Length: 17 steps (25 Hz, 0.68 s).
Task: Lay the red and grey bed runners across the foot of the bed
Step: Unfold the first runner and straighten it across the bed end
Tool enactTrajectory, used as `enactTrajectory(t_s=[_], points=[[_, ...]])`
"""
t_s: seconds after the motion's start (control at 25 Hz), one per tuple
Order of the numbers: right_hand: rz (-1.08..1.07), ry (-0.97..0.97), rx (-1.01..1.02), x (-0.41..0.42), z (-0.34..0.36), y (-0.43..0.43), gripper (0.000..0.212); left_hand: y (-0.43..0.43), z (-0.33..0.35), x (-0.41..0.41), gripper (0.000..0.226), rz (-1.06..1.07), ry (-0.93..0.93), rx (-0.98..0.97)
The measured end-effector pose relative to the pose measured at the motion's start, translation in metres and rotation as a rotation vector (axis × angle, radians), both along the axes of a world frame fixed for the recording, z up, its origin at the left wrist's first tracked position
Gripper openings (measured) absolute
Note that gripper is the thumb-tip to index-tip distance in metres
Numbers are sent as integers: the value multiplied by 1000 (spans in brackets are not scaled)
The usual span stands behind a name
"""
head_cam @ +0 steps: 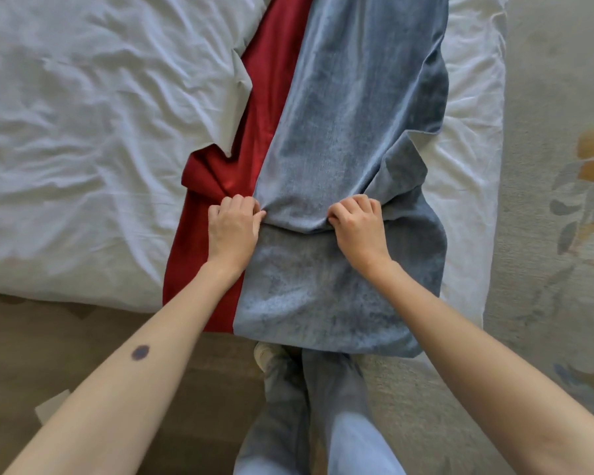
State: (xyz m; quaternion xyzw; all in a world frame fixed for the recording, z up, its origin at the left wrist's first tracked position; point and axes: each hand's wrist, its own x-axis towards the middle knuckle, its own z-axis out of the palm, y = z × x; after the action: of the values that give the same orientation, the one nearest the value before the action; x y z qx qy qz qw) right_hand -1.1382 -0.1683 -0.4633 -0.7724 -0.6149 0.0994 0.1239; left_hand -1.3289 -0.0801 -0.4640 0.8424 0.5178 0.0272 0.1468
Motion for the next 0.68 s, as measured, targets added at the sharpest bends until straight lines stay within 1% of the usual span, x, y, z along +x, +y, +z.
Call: enactTrajectory(t_s=[0.08, 0.16, 0.2, 0.32, 0.44, 0.52, 0.56, 0.6, 0.68], points=[[0, -30, 82, -8, 4, -10, 11, -11, 4, -8, 25, -53, -58, 41], [-3, -56, 116, -21, 2, -32, 22, -31, 2, -22, 30, -132, -69, 80], [4, -62, 94, -27, -2, -45, 27, -42, 0, -30, 33, -170, -56, 77], [32, -59, -70, -31, -14, -75, 42, -63, -11, -44, 46, -262, 31, 36], [7, -82, -120, -23, -21, -80, 52, -60, -19, -41, 53, -239, 74, 17], [-94, -67, -129, -16, -22, -79, 55, -55, -23, -38, 52, -208, 73, 8], [-134, -44, -134, -14, -23, -81, 54, -54, -26, -36, 47, -203, 65, 4], [-146, -17, -131, -12, -24, -85, 51, -54, -29, -36, 40, -199, 46, 8], [-85, 34, -97, -10, -28, -94, 43, -54, -35, -34, 23, -170, 0, 42]])
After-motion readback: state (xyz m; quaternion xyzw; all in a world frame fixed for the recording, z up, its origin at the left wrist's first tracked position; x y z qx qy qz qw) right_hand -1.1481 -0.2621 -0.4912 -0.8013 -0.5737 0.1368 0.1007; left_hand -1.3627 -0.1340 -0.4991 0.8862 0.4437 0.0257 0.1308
